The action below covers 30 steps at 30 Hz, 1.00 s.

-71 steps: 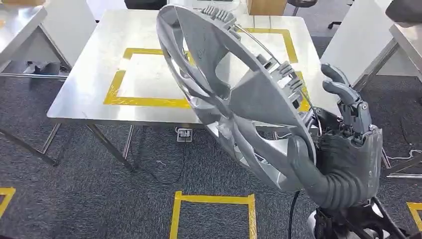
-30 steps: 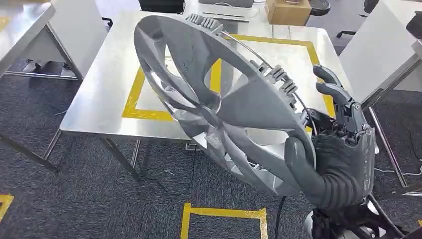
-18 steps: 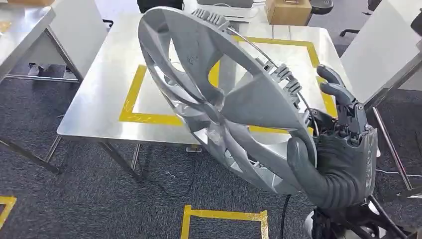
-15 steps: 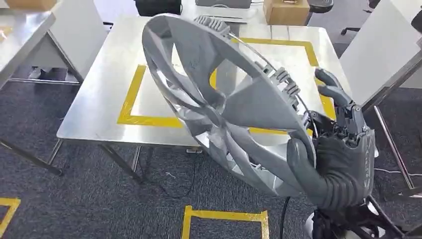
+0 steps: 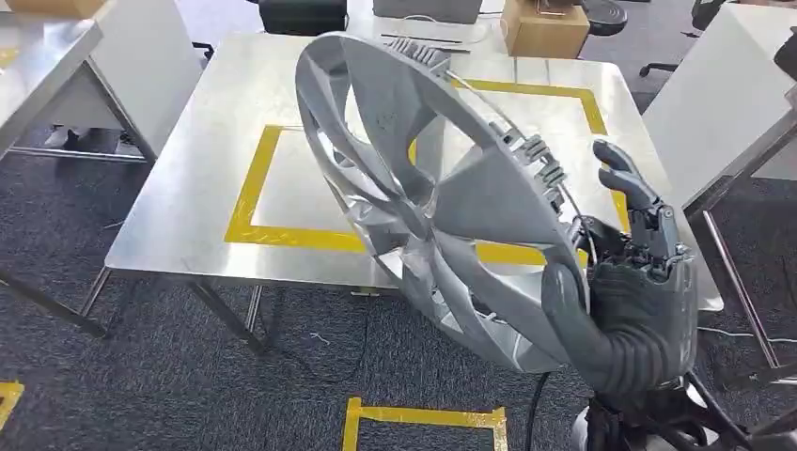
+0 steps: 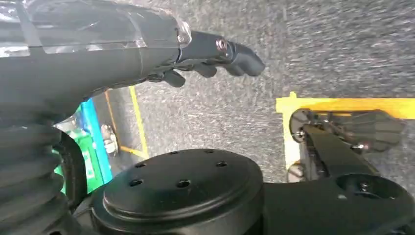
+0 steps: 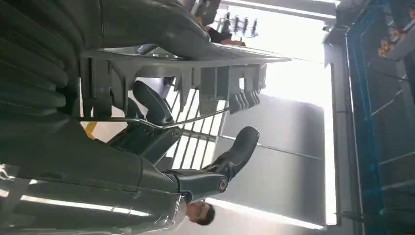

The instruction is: Take the parts from the cabinet and place them on the table.

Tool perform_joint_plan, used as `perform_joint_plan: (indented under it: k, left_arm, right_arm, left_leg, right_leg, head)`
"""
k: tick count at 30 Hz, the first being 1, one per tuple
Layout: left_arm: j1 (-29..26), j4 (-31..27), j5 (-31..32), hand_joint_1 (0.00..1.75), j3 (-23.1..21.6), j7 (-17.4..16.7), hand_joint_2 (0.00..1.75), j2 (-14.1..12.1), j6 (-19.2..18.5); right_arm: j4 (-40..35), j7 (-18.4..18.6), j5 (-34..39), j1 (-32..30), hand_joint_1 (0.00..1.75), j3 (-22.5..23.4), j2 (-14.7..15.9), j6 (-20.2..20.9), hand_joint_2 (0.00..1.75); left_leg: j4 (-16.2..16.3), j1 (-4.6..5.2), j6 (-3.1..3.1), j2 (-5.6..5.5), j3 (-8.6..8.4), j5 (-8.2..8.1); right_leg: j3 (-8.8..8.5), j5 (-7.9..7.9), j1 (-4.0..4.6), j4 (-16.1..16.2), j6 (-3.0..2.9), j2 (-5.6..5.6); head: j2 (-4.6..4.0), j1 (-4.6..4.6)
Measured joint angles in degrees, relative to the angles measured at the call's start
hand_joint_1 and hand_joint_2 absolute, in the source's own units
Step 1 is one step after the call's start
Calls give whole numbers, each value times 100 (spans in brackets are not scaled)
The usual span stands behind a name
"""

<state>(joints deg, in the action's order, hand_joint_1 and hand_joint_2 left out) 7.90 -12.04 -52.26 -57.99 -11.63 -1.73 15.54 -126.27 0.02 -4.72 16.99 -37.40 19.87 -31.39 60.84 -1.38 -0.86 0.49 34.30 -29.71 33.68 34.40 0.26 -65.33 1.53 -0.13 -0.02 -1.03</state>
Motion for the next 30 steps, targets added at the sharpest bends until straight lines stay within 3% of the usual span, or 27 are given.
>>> perform_joint_plan:
  k: [2,3,4,5,7,8,10,12,13,14,15,17,18,19,20,22,24,25,27,28,29,30]
  left_arm:
    - [-7,0,20,0,0,77,175,-9,7]
    - [-13,0,26,0,0,107,175,-22,7]
    - [-18,0,37,0,0,132,175,-37,7]
    - [-18,0,59,0,0,149,175,-50,5]
    - [-14,0,86,0,0,155,175,-74,5]
    - [-14,0,88,0,-2,155,175,-81,5]
    - [-7,0,96,0,-2,158,175,-94,5]
    - [-6,0,103,0,-2,160,175,-98,5]
    - [-4,0,103,0,-2,160,175,-105,5]
    - [-7,0,105,0,-4,162,175,-131,5]
    - [-6,0,103,0,-4,162,175,-138,5]
    - [-6,0,103,0,-4,186,175,-153,2]
    - [11,-2,105,0,-2,199,175,-168,-13]
    - [23,-4,107,0,-2,201,175,-177,-13]
    - [19,-2,114,0,-4,201,175,-179,-13]
    - [13,-2,125,0,-7,206,175,-184,-13]
    - [-12,-2,125,0,-26,208,175,-186,-13]
    - [-7,-2,127,0,-31,208,175,-186,-15]
    - [-34,-2,129,0,-35,212,175,-190,-13]
    - [-34,-2,129,0,-37,210,175,-192,-13]
    - [-40,2,129,0,-37,206,175,-201,-11]
    - [-38,2,131,0,-37,208,175,-203,-13]
  right_arm:
    - [2,-57,-4,-15,175,15,-7,-7,175]
    - [4,-70,-11,-21,175,15,-9,-7,175]
    - [4,-83,-17,-29,175,15,-9,-9,175]
    - [4,-88,-28,-36,175,15,-11,-15,175]
    - [-2,-101,-50,-41,175,31,-9,-29,175]
    - [-11,-107,-57,-49,175,48,-9,-35,175]
    - [-20,-114,-61,-54,175,81,-13,-46,175]
    - [-28,-125,-61,-71,175,116,-13,-57,175]
    - [-31,-125,-61,-81,175,125,-13,-66,175]
    - [-31,-127,-68,-90,175,125,-7,-72,175]
    - [-31,-127,-68,-90,175,122,-15,-79,175]
    - [-28,-131,-68,-97,175,125,-35,-85,175]
    - [-28,-136,-70,-105,175,125,-37,-88,175]
    - [-26,-136,-68,-113,175,122,-39,-90,175]
    - [-26,-136,-70,-119,175,122,-39,-96,175]
    - [-28,-136,-72,-120,175,125,-39,-103,175]
    - [-31,-149,-79,-119,175,129,-39,-112,175]
    - [-31,-153,-87,-130,175,140,-39,-116,175]
    - [-39,-153,-105,-146,175,160,-39,-120,175]
    - [-46,-153,-111,-145,175,166,-37,-120,175]
    - [-57,-153,-114,-149,175,168,-37,-120,175]
    - [-79,-153,-116,-147,175,173,-37,-120,175]
  left_leg:
    - [1,3,-13,22,-16,-28]
    - [1,5,-15,27,-35,-46]
    - [1,5,-12,26,-64,-67]
    - [1,9,-2,20,-97,-85]
    - [-4,24,19,5,-186,-136]
    - [-33,18,32,9,-191,-150]
    - [-47,17,101,7,-166,-137]
    - [-129,20,171,16,-204,-119]
    - [-126,22,199,10,-231,-162]
    - [-10,29,213,-25,-193,-223]
    - [286,30,221,-64,-36,-392]
    - [1106,36,253,-70,434,-717]
    - [1421,40,269,-68,638,-758]
    - [1418,39,274,-64,672,-647]
    - [1188,35,271,-55,594,-405]
    - [350,33,262,-34,219,167]
    - [-22,40,207,1,50,118]
    - [6,51,123,-4,67,62]
    - [-19,56,86,-26,69,43]
    - [-48,-3,59,-30,26,38]
    - [-53,-8,39,-29,-7,28]
    - [-54,-11,3,-23,-33,5]
  right_leg:
    - [485,302,-38,-871,46,-1]
    - [639,297,-45,-1091,53,-1]
    - [656,147,-45,-1032,40,0]
    - [572,-114,-43,-760,13,0]
    - [178,-759,-18,268,-98,16]
    - [73,-690,-7,424,-154,35]
    - [30,-652,37,583,-234,15]
    - [8,-650,40,664,-253,15]
    - [-94,-711,-29,825,-248,-2]
    - [-159,-725,-13,902,-255,-22]
    - [-186,-724,-11,917,-278,-27]
    - [-209,-692,-1,911,-302,-33]
    - [-226,-666,6,902,-308,-36]
    - [-246,-638,6,891,-307,-36]
    - [-277,-600,1,871,-299,-30]
    - [-351,-508,-9,813,-254,-6]
    - [-299,-414,33,679,-167,20]
    - [-269,-426,31,692,-146,19]
    - [-296,-412,29,710,-122,6]
    - [-305,-358,31,705,-105,9]
    - [-287,-280,33,592,-62,15]
    - [-128,-112,11,246,-10,14]
  head:
    - [0,-2]
    - [0,-7]
    - [0,-4]
    - [0,-7]
    - [0,-9]
    - [0,0]
    - [0,-22]
    - [0,-20]
    - [0,-20]
    - [0,-2]
    - [0,9]
    - [0,31]
    - [0,28]
    - [0,33]
    - [0,35]
    - [0,44]
    - [0,61]
    - [0,53]
    - [0,39]
    - [0,48]
    - [0,31]
    - [0,11]
